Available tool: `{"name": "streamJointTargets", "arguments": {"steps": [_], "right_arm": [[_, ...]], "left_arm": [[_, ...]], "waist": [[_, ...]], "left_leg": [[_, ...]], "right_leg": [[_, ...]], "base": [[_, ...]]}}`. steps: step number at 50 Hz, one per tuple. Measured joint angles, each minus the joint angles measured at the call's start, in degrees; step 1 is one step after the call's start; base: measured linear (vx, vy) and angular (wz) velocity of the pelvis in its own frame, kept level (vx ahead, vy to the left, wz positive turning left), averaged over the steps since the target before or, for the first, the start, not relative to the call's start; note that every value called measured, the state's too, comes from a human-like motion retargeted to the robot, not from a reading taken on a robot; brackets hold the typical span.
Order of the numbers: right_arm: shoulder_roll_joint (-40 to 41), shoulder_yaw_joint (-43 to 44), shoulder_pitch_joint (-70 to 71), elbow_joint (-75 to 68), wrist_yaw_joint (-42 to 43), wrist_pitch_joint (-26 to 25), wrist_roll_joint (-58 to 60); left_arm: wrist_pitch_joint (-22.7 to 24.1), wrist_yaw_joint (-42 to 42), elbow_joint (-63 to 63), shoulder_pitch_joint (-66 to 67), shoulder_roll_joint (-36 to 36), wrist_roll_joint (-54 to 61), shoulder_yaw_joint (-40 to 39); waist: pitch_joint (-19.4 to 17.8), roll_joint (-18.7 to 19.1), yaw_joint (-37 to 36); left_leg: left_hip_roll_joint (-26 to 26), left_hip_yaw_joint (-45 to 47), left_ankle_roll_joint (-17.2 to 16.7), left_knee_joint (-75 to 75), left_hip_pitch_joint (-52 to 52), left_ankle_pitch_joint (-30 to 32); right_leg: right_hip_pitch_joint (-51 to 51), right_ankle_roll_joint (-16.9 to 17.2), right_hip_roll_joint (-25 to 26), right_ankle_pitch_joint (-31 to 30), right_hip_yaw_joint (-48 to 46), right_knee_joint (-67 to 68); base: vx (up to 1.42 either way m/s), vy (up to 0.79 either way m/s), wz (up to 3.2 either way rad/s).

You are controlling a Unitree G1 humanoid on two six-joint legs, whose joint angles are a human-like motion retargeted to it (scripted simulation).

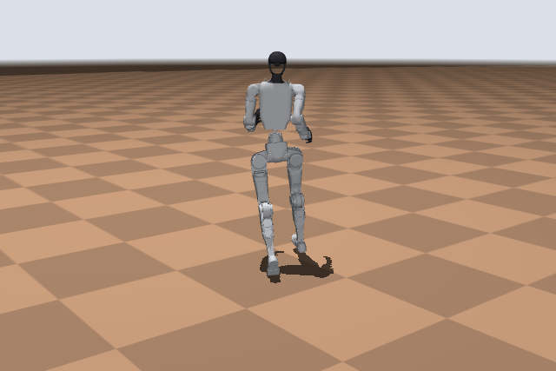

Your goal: Walk run

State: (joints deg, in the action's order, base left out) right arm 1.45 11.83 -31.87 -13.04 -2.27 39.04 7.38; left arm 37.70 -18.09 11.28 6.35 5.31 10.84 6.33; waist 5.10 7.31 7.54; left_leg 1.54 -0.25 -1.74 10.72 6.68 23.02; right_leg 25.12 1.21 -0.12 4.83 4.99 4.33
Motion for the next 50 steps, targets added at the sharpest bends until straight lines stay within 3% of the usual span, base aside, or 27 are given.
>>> {"name": "streamJointTargets", "arguments": {"steps": [2, 3, 4, 5, 7, 10, 13, 15, 18, 20, 22, 23, 24, 25, 27, 28, 30, 32, 34, 37, 40, 42, 43, 45, 47, 50], "right_arm": [[1.2, -0.3, 2.1, 1.3, 2.3, -0.7, 1.7], [1.8, -0.9, 2.8, 2.1, 3.4, -0.9, 1.9], [2.3, -1.8, 3.4, 2.5, 4.4, -1.0, 1.8], [2.8, -2.8, 4.0, 2.8, 5.4, -0.9, 1.6], [2.9, 0.2, 9.0, 2.2, 4.3, 0.1, -2.0], [2.0, -1.9, 14.0, 2.6, 0.8, -1.4, -8.1], [-0.8, -1.7, 17.4, 5.3, -1.2, -1.8, -13.6], [-2.8, -2.3, 18.3, 7.6, -1.7, -1.4, -14.9], [-5.1, -2.4, 17.8, 11.1, -3.9, -2.6, -14.1], [-6.3, -2.3, 17.3, 13.1, -6.2, -4.4, -13.4], [-7.0, -2.3, 16.9, 14.4, -8.3, -5.7, -13.0], [-7.2, -2.4, 16.7, 14.7, -9.3, -6.3, -13.0], [-7.0, -2.2, 15.7, 14.5, -10.6, -6.5, -13.0], [-6.6, -1.9, 14.3, 14.1, -12.1, -6.4, -12.9], [-4.8, -0.4, 11.2, 10.0, -14.4, -5.0, -10.9], [-3.8, -0.5, 10.5, 7.6, -15.0, -5.5, -10.3], [-3.5, -2.5, 7.9, 3.6, -15.5, -6.0, -9.0], [-4.0, -1.4, 4.1, 2.3, -17.5, -6.5, -8.1], [-3.3, 1.3, 0.8, 2.0, -19.2, -6.8, -5.8], [-2.7, 3.2, -3.2, 2.3, -18.4, -6.8, -3.3], [-1.8, 3.3, -4.1, 2.6, -15.6, -6.4, -2.4], [-1.4, 2.6, -2.7, 2.9, -13.5, -6.1, -3.1], [-1.5, 2.0, -1.4, 2.9, -12.5, -6.0, -3.6], [-1.9, 0.5, 2.0, 2.9, -11.0, -5.7, -4.8], [-2.0, -1.6, 6.0, 2.1, -9.9, -5.3, -6.0], [-1.4, 0.1, 13.6, -0.4, -8.5, -4.5, -9.4]], "left_arm": [[0.4, 0.5, 0.0, 0.7, 0.2, 0.4, -0.2], [0.6, 0.4, -0.3, 1.6, 0.3, 0.8, -0.3], [0.9, -0.5, -0.2, 3.4, -0.1, 0.9, -0.9], [1.3, -1.8, 0.1, 5.6, -0.8, 0.7, -1.7], [1.3, -4.3, 2.7, 7.8, -3.8, 0.7, -2.4], [0.7, -4.9, 5.4, 12.2, -7.4, 2.7, -2.6], [0.4, -8.3, 6.7, 16.5, -6.7, 3.2, -4.4], [1.0, -8.8, 7.1, 18.4, -4.7, 2.1, -5.6], [1.7, -7.7, 7.5, 19.2, -1.7, 1.2, -6.5], [1.6, -7.1, 6.9, 18.8, -0.7, 1.1, -6.9], [1.4, -6.1, 5.4, 17.7, -0.6, 1.2, -7.2], [1.1, -5.3, 4.6, 16.8, -0.7, 1.5, -7.4], [0.8, -4.1, 3.7, 16.3, -0.8, 1.6, -7.0], [0.6, -2.8, 2.8, 16.0, -0.9, 1.8, -6.4], [1.0, -1.2, 3.7, 12.1, -3.4, 2.4, -6.7], [0.6, -1.9, 4.2, 8.8, -5.0, 3.1, -9.1], [-0.6, 0.5, 3.0, 4.6, -10.0, 3.2, -6.7], [-0.2, 6.7, 0.0, 2.6, -12.2, 5.2, -2.6], [0.3, 11.5, -1.7, 0.7, -12.0, 7.7, 0.6], [-0.2, 10.3, -3.4, -0.4, -8.9, 8.3, 3.6], [-1.2, 4.4, -4.8, -0.6, -4.0, 7.4, 3.7], [-0.9, 2.9, -5.5, -0.3, -0.2, 6.8, 3.3], [-0.4, 3.0, -6.0, 0.0, 1.6, 6.6, 2.8], [0.6, 3.2, -6.6, 1.3, 4.8, 5.9, 1.4], [1.5, 2.1, -5.8, 4.1, 6.6, 4.9, -1.1], [2.7, -3.7, 0.7, 7.3, 2.5, 2.0, -5.3]], "waist": [[-0.9, -1.7, 1.4], [-1.2, -0.7, 1.7], [-1.5, 1.1, 1.0], [-1.7, 3.2, -0.2], [0.0, 0.1, -1.6], [1.1, -4.4, -3.9], [0.1, -7.7, -9.1], [0.0, -9.7, -14.0], [0.2, -9.5, -18.0], [-0.1, -9.5, -19.7], [-0.6, -10.1, -21.0], [-1.2, -11.6, -22.0], [-1.1, -12.6, -20.5], [-0.7, -13.4, -17.5], [0.6, -11.7, -16.0], [1.7, -9.4, -15.2], [2.9, -5.5, -17.6], [3.8, -4.0, -18.3], [3.5, -2.8, -15.4], [3.6, -1.9, -9.5], [2.7, -2.3, -3.7], [1.8, -2.0, -2.2], [1.2, -2.9, -2.1], [-0.2, -5.4, -0.7], [1.1, -4.4, -2.0], [1.1, -2.0, -1.2]], "left_leg": [[1.3, -1.6, -3.3, 7.6, 1.1, 5.9], [-0.3, -2.1, -5.3, 17.2, -1.1, 6.7], [-3.3, -0.7, -5.0, 27.4, -3.6, 7.0], [-7.0, 1.7, -3.5, 37.9, -6.2, 7.0], [-2.9, -0.3, -1.5, 43.0, -12.3, 6.0], [-0.5, 7.7, 5.2, 43.7, -20.2, -5.0], [0.7, 14.8, 7.6, 37.3, -28.4, -16.2], [1.6, 17.9, 6.8, 26.2, -32.2, -19.5], [3.6, 20.5, 6.3, 4.5, -32.7, -23.1], [5.1, 22.4, 3.4, -5.5, -31.4, -25.0], [3.8, 24.4, 8.1, -6.0, -31.6, -21.6], [2.3, 25.1, 14.6, -3.3, -31.9, -20.8], [3.3, 22.6, 16.7, 2.7, -32.1, -24.3], [5.7, 18.6, 16.7, 10.3, -32.2, -29.9], [8.8, 4.9, 16.7, 18.4, -36.3, -32.4], [3.3, 8.2, 16.7, 20.5, -35.7, -33.7], [-2.3, 10.6, 16.7, 21.0, -31.2, -37.1], [-1.3, 9.8, 16.7, 15.7, -25.5, -35.7], [2.4, 5.7, 16.7, 9.7, -20.6, -30.1], [5.7, 0.0, 15.2, 4.5, -14.5, -21.1], [7.0, -6.3, 12.6, 2.4, -8.1, -14.5], [5.9, -8.7, 10.8, 3.2, -4.6, -11.7], [6.4, -8.6, 10.3, 4.7, -3.2, -10.5], [8.7, -9.1, 8.3, 10.5, -1.3, -7.7], [7.2, -6.2, 2.6, 19.8, -4.1, -1.6], [4.2, -6.0, -5.0, 40.5, -13.2, 5.5]], "right_leg": [[-1.1, 1.7, -1.7, -7.0, -0.7, 2.8], [-1.0, -2.6, 0.6, -5.8, -3.8, 7.6], [-1.8, -5.2, 4.0, -2.6, -5.1, 12.4], [-3.0, -6.9, 8.0, 1.6, -5.6, 17.2], [-5.5, -6.0, 2.7, 3.6, -7.2, 17.4], [-11.6, -6.1, -0.2, 3.4, -6.8, 14.0], [-18.2, -3.6, -0.9, -5.2, -8.3, 8.3], [-22.6, -0.9, -1.1, -12.6, -9.9, 4.6], [-28.6, 3.3, 2.7, -22.3, -13.2, 1.7], [-32.5, 7.4, 4.4, -27.4, -17.0, 1.8], [-34.4, 12.5, 6.1, -32.4, -15.3, 6.1], [-33.7, 13.5, 6.1, -34.2, -15.2, 11.7], [-32.2, 13.8, 6.1, -34.8, -18.0, 19.5], [-30.2, 13.8, 6.1, -34.8, -22.2, 28.4], [-23.9, 13.8, 8.8, -34.7, -19.7, 40.6], [-21.2, 13.7, 12.0, -34.4, -15.0, 39.9], [-16.2, 4.6, 10.0, -28.8, -14.7, 42.8], [-12.7, -2.8, 4.5, -20.1, -16.1, 40.6], [-8.7, -5.3, -1.1, -13.3, -17.4, 36.0], [-5.8, -1.4, -5.0, -9.9, -15.3, 20.5], [-5.5, -1.9, -3.5, -5.1, -5.1, 5.3], [-5.4, 1.6, -2.6, -2.1, 3.2, 0.5], [-5.5, 4.7, -2.6, -2.3, 6.5, -0.5], [-5.8, 9.4, -2.9, -14.0, 9.2, 0.8], [-5.0, -0.9, 2.0, -7.2, 6.6, 8.5], [-7.1, -1.5, 1.2, 1.2, 1.1, 14.5]], "base": [[1.51, -0.43, 0.67], [1.64, -0.54, 0.5], [1.74, -0.64, 0.16], [1.67, -0.57, 0.43], [1.37, -0.32, 0.96], [1.26, -0.14, 0.47], [1.15, -0.15, 0.05], [1.1, -0.23, -0.41], [1.35, -0.22, 0.34], [1.25, -0.25, 0.62], [1.27, -0.57, 0.29], [1.56, -1.06, 0.62], [1.79, -1.3, 1.63], [1.8, -0.62, 2.33], [1.52, 0.26, 1.6], [1.31, 0.37, 0.52], [1.19, 0.28, -0.06], [1.02, 0.19, 0.97], [0.82, 0.16, 2.55], [1.18, -0.05, 2.71], [0.94, -0.22, 2.32], [0.96, -0.36, 1.37], [1.0, -0.44, 0.99], [1.04, -0.47, 0.89], [1.21, -0.49, 0.19], [0.95, -0.24, 1.69]]}}
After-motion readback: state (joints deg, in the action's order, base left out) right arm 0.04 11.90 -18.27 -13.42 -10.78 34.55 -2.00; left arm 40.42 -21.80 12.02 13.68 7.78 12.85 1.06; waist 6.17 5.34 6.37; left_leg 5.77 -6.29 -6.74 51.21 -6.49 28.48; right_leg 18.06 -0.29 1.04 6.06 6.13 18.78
